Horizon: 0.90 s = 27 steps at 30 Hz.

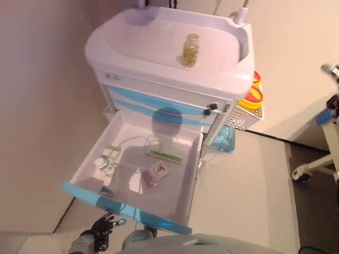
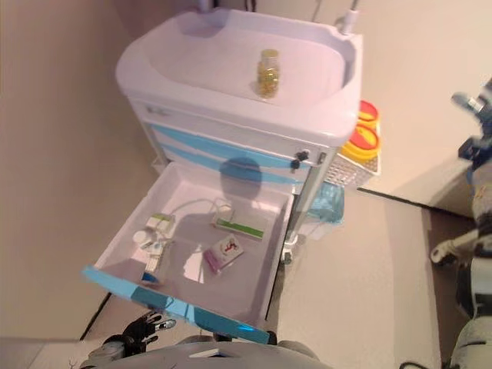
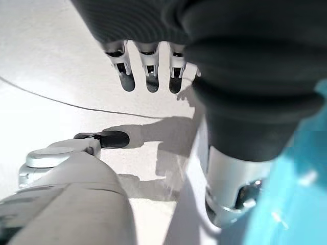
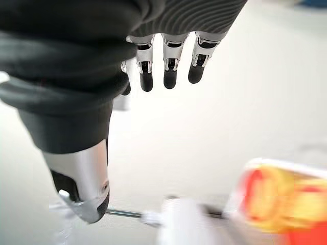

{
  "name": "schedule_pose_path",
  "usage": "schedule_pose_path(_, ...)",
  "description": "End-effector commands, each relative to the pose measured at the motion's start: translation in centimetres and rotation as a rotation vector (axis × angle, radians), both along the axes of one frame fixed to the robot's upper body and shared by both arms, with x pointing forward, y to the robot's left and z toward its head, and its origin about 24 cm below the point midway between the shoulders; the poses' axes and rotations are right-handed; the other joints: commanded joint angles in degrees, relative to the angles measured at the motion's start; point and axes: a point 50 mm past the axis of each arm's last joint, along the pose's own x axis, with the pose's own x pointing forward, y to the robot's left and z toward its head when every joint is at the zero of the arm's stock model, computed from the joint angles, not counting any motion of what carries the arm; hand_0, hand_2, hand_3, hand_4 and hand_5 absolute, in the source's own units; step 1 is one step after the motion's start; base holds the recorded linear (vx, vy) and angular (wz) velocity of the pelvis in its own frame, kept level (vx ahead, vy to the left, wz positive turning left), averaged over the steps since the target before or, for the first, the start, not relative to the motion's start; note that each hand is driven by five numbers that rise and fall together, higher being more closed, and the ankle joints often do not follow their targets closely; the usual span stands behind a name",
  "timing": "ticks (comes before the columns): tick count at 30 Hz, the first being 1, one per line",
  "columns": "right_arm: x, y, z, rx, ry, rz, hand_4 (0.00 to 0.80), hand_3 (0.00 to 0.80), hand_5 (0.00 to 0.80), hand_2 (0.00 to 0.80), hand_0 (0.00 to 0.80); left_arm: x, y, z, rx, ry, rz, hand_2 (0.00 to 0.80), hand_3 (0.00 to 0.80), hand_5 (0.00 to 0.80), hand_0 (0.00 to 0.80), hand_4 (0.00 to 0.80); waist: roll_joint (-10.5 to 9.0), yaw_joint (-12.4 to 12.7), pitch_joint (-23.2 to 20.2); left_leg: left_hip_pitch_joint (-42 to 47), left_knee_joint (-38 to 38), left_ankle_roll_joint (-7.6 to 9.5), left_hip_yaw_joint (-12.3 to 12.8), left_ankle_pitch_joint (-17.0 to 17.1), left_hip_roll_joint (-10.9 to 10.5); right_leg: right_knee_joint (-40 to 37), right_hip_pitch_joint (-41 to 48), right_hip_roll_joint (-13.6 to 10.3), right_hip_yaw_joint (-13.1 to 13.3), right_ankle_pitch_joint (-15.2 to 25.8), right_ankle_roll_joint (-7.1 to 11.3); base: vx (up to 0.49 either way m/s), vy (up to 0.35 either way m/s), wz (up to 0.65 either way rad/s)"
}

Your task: Open the drawer and pick up the medicine

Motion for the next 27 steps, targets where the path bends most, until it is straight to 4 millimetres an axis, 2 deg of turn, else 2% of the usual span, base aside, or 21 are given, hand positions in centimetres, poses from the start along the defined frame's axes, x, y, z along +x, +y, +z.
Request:
schedule_pose_path(1, 0.6, 3.1, -0.5, -0.046, -0.075, 0.144, 0.000, 0.000, 0.000, 0.000, 0.000, 0.2, -0.4, -0.2, 0.002, 0.019, -0.051, 0.000, 0.000, 0.000, 0.000, 0.000, -0.70, 0.0, -1.2, 1.7, 1.8, -0.69, 1.6, -8.6, -1.2, 2.9, -2.3, -3.0, 1.0, 0.4, 4.64, -0.027, -0.009, -0.20)
schedule_pose_path(2, 0.4, 3.6, -1.5, -0.050, -0.052, 0.166, 0.000, 0.000, 0.000, 0.000, 0.000, 0.3, -0.5, -0.2, 0.000, 0.016, -0.050, 0.000, 0.000, 0.000, 0.000, 0.000, -0.64, -0.3, -1.2, 1.7, 1.8, -0.67, 1.8, -8.6, -1.1, 2.9, -2.3, -2.9, 1.1, 0.4, 4.65, -0.018, -0.008, -0.20)
schedule_pose_path(4, -0.6, 5.6, -5.4, -0.050, 0.031, 0.232, 0.000, 0.000, 0.000, 0.000, 0.000, 0.5, -0.8, -0.2, -0.011, 0.006, -0.044, 0.000, 0.000, 0.000, 0.000, 0.000, -0.23, -1.4, -1.0, 1.8, 1.8, -0.66, 2.5, -8.7, -1.0, 2.8, -2.4, -2.8, 1.5, 0.5, 4.70, -0.011, -0.003, -0.18)
schedule_pose_path(5, -0.8, 5.9, -6.2, -0.055, 0.052, 0.246, 0.000, 0.000, 0.000, 0.000, 0.000, 0.5, -0.9, -0.3, -0.013, 0.005, -0.044, 0.000, 0.000, 0.000, 0.000, 0.000, -0.18, -1.6, -1.1, 1.9, 1.8, -0.64, 2.6, -8.7, -1.0, 2.8, -2.4, -2.8, 1.6, 0.6, 4.71, -0.003, -0.002, -0.16)
schedule_pose_path(6, -1.9, 6.7, -8.5, -0.065, 0.109, 0.275, 0.000, 0.000, 0.000, 0.000, 0.000, 0.4, -1.2, -0.3, -0.015, 0.000, -0.040, 0.000, 0.000, 0.000, 0.000, 0.000, 0.05, -2.2, -1.0, 2.0, 1.7, -0.61, 3.0, -8.7, -0.9, 2.8, -2.4, -2.8, 1.9, 0.6, 4.70, -0.001, -0.001, -0.21)
schedule_pose_path(12, -7.8, 10.0, -18.5, 0.034, 0.404, 0.318, 0.000, 0.000, 0.000, 0.000, 0.000, -0.6, -1.9, -0.7, -0.030, -0.010, 0.004, 0.000, 0.000, 0.000, 0.000, 0.000, 0.74, -4.0, -1.2, 2.5, 1.4, -0.56, 4.2, -8.6, -0.7, 2.8, -2.5, -2.6, 2.5, 0.6, 5.00, 0.010, -0.002, -0.14)
schedule_pose_path(17, -13.8, 13.0, -25.5, 0.082, 0.683, 0.301, 0.000, 0.000, 0.000, 0.000, 0.000, -1.2, -1.9, -0.8, -0.038, -0.016, 0.035, 0.000, 0.000, 0.000, 0.000, 0.000, 1.37, -4.7, -1.0, 2.6, 1.8, -0.22, 4.3, -8.8, -0.8, 3.2, -2.5, -2.3, 2.8, 0.4, 5.03, 0.018, -0.001, -0.13)
schedule_pose_path(18, -14.2, 13.1, -25.9, 0.078, 0.706, 0.299, 0.000, 0.000, 0.000, 0.000, 0.000, -1.3, -1.9, -0.8, -0.038, -0.016, 0.036, 0.000, 0.000, 0.000, 0.000, 0.000, 1.42, -4.7, -1.0, 2.6, 1.9, -0.19, 4.3, -8.9, -0.8, 3.3, -2.5, -2.3, 2.8, 0.3, 5.02, 0.006, 0.005, -0.08)
schedule_pose_path(20, -17.0, 13.5, -28.0, 0.046, 0.858, 0.277, 0.000, 0.000, 0.000, 0.000, 0.000, -1.1, -2.2, -0.8, -0.040, -0.027, 0.028, 0.000, 0.000, 0.000, 0.000, 0.000, 2.02, -4.7, -0.5, 2.3, 2.5, 0.06, 4.1, -9.0, -0.9, 3.9, -2.7, -2.2, 2.7, 0.1, 4.88, -0.001, 0.012, -0.04)
schedule_pose_path(23, -20.0, 13.5, -29.5, 0.034, 0.985, 0.255, 0.000, 0.000, 0.000, 0.000, 0.000, -0.9, -2.4, -0.8, -0.035, -0.045, 0.012, 0.000, 0.000, 0.000, 0.000, 0.000, 2.66, -4.9, 0.2, 2.3, 3.0, 0.32, 3.9, -9.1, -1.0, 4.4, -2.7, -2.2, 2.7, -0.1, 4.79, 0.000, 0.004, -0.01)
schedule_pose_path(25, -20.7, 14.2, -29.8, -0.004, 1.010, 0.320, 0.000, 0.000, 0.000, 0.000, 0.000, -0.7, -2.4, -0.7, -0.027, -0.060, -0.006, 0.000, 0.000, 0.000, 0.000, 0.000, 3.05, -5.1, 0.8, 2.0, 3.8, 0.54, 3.5, -9.3, -1.2, 5.3, -3.0, -2.3, 2.8, -0.3, 4.72, 0.033, 0.001, -0.04)
schedule_pose_path(27, -20.4, 14.7, -29.7, -0.034, 0.990, 0.369, 0.000, 0.000, 0.000, 0.000, 0.000, -0.1, -2.3, -0.5, -0.011, -0.089, -0.036, 0.000, 0.000, 0.000, 0.000, 0.000, 3.34, -5.3, 1.4, 1.4, 5.1, 0.75, 3.0, -9.6, -1.3, 6.8, -3.7, -2.4, 3.0, -0.8, 4.63, 0.018, -0.003, -0.08)
